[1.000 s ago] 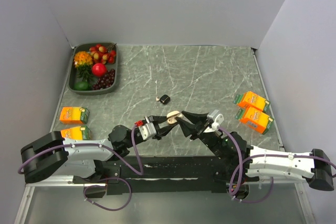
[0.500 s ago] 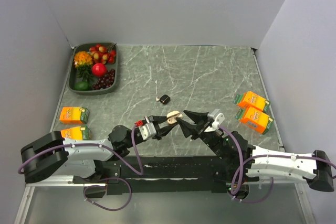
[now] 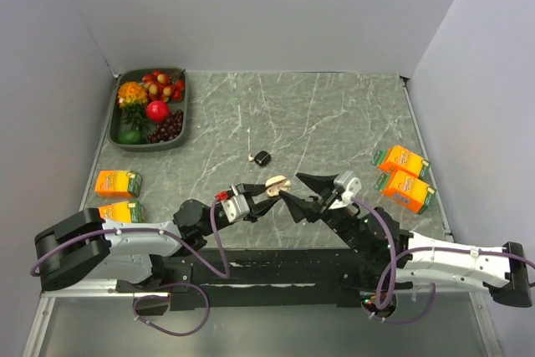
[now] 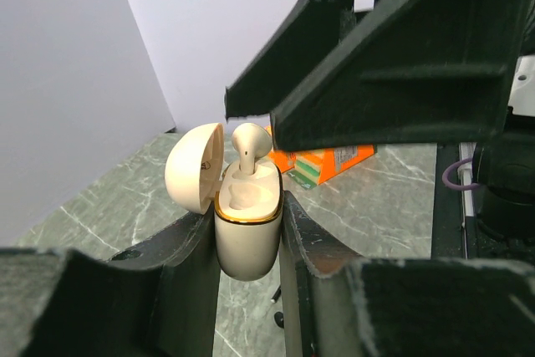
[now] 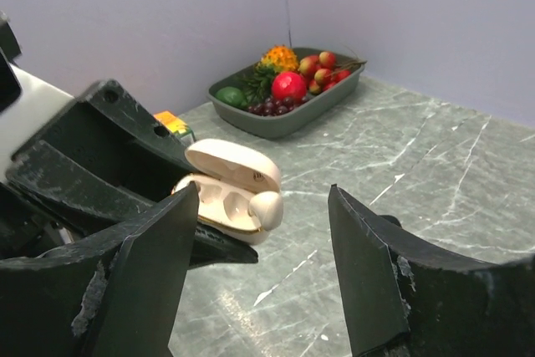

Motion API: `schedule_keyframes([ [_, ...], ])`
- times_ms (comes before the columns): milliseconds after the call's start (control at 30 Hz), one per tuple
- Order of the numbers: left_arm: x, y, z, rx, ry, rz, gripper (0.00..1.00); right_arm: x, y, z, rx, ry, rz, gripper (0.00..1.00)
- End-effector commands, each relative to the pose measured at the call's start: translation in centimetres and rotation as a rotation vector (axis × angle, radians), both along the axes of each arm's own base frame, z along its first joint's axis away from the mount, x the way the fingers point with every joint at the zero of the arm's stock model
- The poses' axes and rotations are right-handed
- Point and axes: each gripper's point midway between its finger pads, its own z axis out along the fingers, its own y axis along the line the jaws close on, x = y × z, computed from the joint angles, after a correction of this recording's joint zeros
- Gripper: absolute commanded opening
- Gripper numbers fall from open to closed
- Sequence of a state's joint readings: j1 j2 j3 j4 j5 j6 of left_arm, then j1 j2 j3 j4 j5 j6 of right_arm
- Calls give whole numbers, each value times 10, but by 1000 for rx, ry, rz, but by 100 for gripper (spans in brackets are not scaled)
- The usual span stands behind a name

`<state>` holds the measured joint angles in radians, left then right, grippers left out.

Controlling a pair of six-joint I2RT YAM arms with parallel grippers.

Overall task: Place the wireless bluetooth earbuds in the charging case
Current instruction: Place the earbud in the charging case.

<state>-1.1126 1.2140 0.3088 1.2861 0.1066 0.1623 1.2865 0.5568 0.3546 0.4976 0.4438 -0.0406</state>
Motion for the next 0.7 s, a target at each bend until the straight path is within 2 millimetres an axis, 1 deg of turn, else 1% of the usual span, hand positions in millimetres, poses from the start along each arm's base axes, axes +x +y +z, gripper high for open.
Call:
schedule_keyframes([
  [0,-21,45,107,-426,-198,4,1,-3,-11,42,110,-19,2,72],
  [67,-21,45,107,-429,-197,5,1,-2,-12,44,119,-15,-7,73],
  [200,-22,46,106,-430,-196,0,1,2,-23,48,155,1,-50,73],
  [300,-23,46,106,-430,-196,-4,1,9,-30,46,154,14,-101,69],
  [400,-23,47,106,-429,-195,-4,1,11,-34,45,153,16,-125,56],
  [433,-24,47,106,-430,-194,-8,1,13,-35,44,153,22,-136,44],
  [500,-25,47,106,-431,-194,-11,1,16,-37,43,145,30,-159,31],
  [533,-25,47,105,-429,-192,-15,1,17,-38,43,137,29,-167,21],
  [600,-25,47,106,-430,-193,-16,1,20,-38,42,120,40,-186,12],
  [633,-27,47,106,-433,-194,-20,1,20,-38,42,109,37,-190,4],
  [667,-26,48,107,-433,-195,-19,1,21,-37,43,106,42,-194,0],
])
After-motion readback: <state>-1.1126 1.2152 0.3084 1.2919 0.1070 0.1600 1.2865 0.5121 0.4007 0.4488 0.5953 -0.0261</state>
